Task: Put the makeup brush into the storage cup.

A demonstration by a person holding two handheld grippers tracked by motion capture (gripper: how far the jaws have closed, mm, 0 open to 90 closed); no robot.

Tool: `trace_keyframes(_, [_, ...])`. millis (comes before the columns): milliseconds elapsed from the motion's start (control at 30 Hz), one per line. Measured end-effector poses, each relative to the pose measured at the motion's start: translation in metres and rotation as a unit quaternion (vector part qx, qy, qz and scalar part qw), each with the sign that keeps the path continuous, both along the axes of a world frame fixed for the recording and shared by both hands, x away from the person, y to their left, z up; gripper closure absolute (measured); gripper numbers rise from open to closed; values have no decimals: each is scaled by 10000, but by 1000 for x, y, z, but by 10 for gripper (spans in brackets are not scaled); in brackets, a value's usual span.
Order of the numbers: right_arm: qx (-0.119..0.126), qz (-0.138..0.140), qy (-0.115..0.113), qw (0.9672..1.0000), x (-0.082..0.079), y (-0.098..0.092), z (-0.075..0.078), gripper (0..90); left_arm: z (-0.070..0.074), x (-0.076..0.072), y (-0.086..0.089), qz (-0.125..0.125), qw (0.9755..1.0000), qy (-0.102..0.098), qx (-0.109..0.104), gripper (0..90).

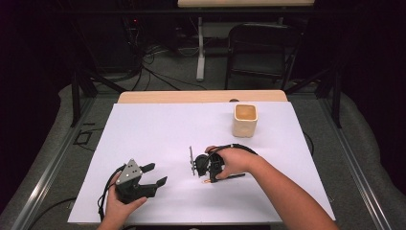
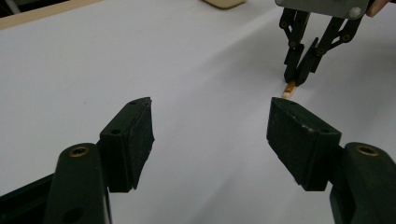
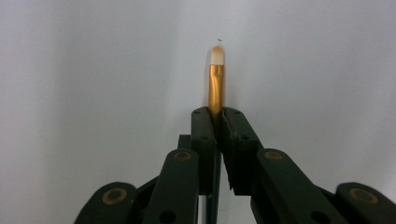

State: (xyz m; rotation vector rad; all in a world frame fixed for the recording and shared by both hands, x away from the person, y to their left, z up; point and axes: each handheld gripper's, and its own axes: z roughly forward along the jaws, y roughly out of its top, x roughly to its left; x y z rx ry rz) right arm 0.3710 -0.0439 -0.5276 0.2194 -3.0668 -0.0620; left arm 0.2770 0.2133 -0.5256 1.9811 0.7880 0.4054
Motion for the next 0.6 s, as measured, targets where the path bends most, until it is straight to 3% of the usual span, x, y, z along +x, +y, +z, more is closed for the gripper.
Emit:
trace_keyframes(300, [102,-30,59,9999,-3,0,8,837,0,0,0,0,10000,-2,-3,316])
trace_keyframes(600, [220,-51,-19,9997,-5,-3,21,837,0,0,0,-2,10000,-25,-6,316])
